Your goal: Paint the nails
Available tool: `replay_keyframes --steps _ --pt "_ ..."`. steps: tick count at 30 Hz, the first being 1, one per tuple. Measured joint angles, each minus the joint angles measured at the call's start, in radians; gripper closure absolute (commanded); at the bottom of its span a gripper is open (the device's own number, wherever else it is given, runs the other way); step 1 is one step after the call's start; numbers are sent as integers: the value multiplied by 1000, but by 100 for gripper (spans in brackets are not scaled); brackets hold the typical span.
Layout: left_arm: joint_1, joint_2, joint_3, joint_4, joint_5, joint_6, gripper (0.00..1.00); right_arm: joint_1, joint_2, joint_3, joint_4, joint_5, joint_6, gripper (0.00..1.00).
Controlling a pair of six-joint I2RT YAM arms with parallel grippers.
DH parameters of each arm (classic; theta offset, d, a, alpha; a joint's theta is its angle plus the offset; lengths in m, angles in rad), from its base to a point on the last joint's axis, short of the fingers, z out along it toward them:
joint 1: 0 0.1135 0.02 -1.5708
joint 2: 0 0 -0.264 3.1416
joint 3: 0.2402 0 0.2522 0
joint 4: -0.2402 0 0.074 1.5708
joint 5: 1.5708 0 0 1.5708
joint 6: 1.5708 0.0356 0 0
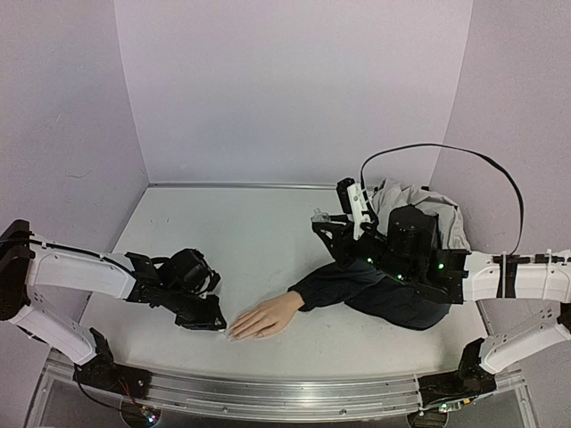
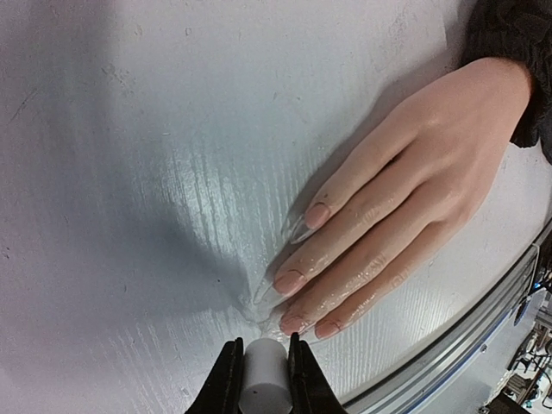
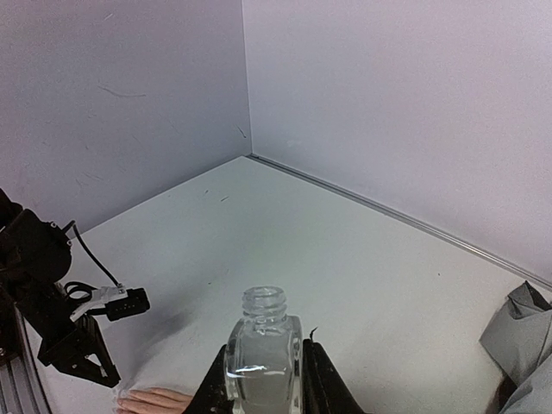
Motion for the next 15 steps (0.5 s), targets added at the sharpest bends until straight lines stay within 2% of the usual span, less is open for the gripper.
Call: replay_keyframes --steps 15 --pt "0 0 -5 0 15 1 100 0 0 0 0 0 0 100"
